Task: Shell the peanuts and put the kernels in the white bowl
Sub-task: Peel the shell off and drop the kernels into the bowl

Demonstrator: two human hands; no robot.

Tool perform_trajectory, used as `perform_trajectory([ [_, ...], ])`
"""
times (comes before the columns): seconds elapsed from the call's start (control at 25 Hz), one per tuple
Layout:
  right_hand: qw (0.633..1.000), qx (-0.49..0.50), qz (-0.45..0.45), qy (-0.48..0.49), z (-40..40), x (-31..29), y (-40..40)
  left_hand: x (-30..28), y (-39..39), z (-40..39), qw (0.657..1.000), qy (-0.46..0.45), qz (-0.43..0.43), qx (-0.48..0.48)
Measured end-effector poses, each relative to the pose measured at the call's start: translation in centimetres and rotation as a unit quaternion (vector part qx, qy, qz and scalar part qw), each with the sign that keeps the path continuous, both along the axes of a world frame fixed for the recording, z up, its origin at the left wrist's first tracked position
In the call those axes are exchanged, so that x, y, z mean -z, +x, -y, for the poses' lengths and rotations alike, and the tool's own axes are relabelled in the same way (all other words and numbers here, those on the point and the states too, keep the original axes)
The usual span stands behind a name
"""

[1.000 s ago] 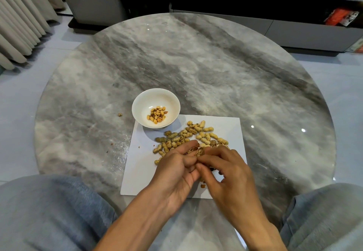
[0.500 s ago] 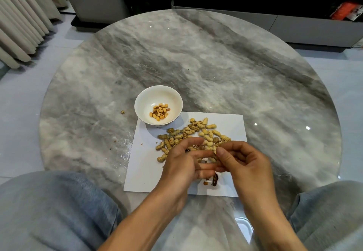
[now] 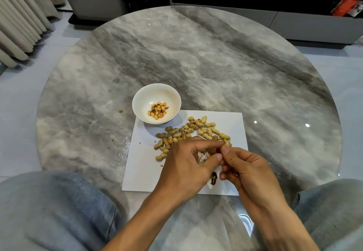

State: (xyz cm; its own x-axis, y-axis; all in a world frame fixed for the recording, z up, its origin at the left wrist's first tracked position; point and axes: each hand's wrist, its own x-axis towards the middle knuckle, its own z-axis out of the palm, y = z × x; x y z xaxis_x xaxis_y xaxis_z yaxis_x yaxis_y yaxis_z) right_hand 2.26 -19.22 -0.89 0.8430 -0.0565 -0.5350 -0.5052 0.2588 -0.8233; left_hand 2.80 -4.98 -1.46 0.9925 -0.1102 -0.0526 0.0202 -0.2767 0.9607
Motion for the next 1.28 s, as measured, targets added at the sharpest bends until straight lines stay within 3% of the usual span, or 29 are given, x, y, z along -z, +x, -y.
perform_trajectory([
  [0.2,0.998,-0.043,0.035,-0.022,-0.1,-0.2,0.1,1.1,0.5,-0.4,0.997,0.01,0.077,-0.008],
  [0.44,0.987,-0.054,0.097,-0.116,-0.5,-0.1,-0.1,1.6,0.1,-0.5,0.973,0.115,0.199,0.02],
  [0.64,0.996,-0.036,0.052,-0.059,-0.9,-0.1,-0.3,1.6,-0.1,-0.4,0.948,0.176,0.264,0.018],
  [0.88,0.998,-0.016,-0.017,0.062,-0.7,0.0,-0.2,1.7,0.1,-0.6,0.944,0.175,0.279,0.003],
  [1.12,0.998,-0.013,0.004,0.063,-0.6,-0.3,-0.3,1.3,0.4,-0.7,0.97,0.076,0.229,-0.041],
  [1.28,0.997,-0.031,0.003,0.069,-0.2,-0.3,-0.1,1.0,0.5,-0.6,0.98,0.057,0.189,-0.031],
])
